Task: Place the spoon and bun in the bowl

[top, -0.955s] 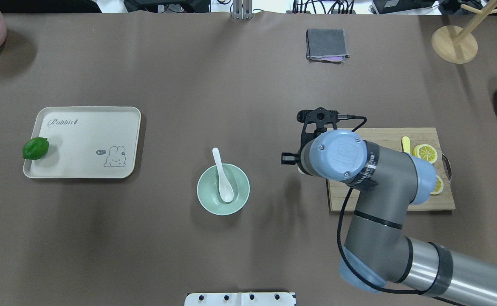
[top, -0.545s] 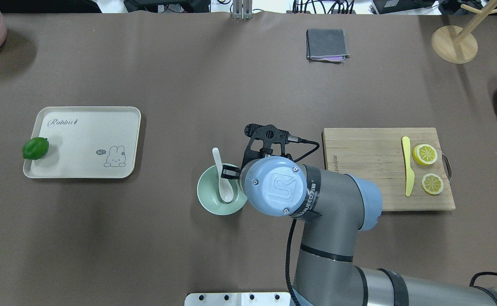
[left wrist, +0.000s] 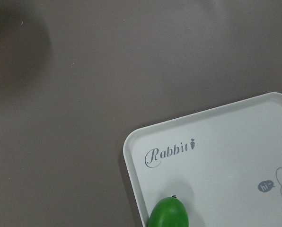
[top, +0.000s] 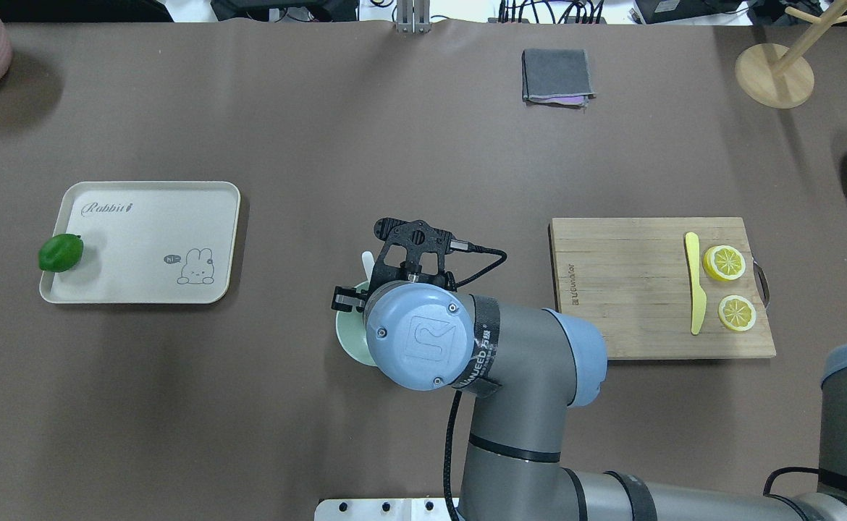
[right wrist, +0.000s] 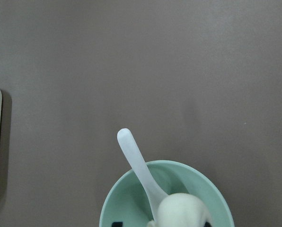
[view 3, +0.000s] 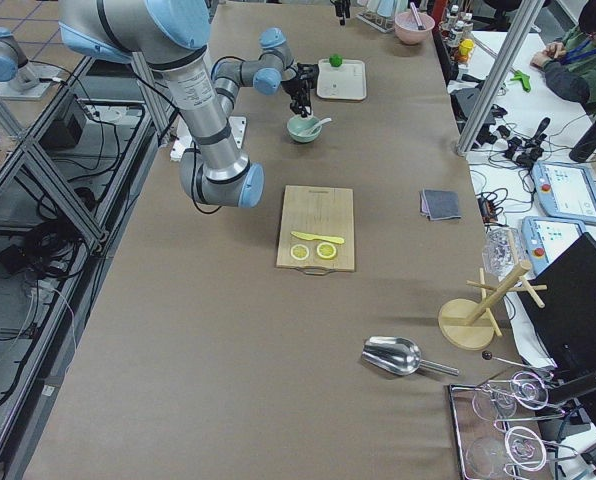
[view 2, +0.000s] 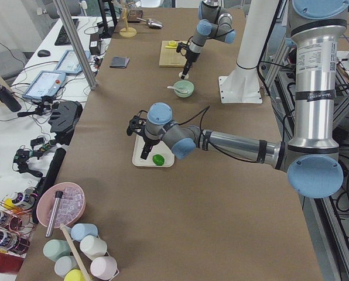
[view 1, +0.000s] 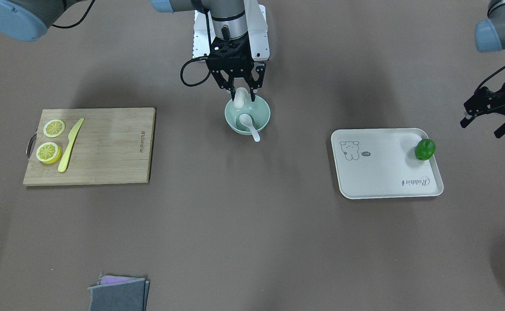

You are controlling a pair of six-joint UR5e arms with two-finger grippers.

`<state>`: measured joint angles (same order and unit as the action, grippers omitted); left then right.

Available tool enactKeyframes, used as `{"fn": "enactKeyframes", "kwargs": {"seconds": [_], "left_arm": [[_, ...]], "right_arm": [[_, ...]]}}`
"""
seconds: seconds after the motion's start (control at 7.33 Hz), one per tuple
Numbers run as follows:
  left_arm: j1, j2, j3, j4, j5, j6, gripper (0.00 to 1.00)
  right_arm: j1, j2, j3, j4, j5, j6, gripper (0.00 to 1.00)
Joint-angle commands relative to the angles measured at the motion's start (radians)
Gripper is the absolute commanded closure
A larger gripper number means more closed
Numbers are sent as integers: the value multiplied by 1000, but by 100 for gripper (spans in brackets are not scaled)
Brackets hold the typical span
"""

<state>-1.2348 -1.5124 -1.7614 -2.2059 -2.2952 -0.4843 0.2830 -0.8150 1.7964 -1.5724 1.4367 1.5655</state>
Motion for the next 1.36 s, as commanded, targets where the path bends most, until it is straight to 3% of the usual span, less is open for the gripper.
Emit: {"fn": "enactKeyframes", "kwargs": {"seconds": [0.0,0.41,0.68,0.95,1.23], "left_arm": [[0,0,3,0,-3,-8,2],[0,1,-1,0,-6,-52,2],[0,14,6,-2,6,-33,2],[-18,38,29,20,6,131,1],[-144,37,28,194,2,323,1]], "right_arm": [[4,10,6,0,1,-10,0],[40,16,15,-1,36,-33,0],[157,-1,20,-12,162,-158,0],[350,-128,30,-8,354,-410,0],[499,-273,47,0,469,-667,0]]}}
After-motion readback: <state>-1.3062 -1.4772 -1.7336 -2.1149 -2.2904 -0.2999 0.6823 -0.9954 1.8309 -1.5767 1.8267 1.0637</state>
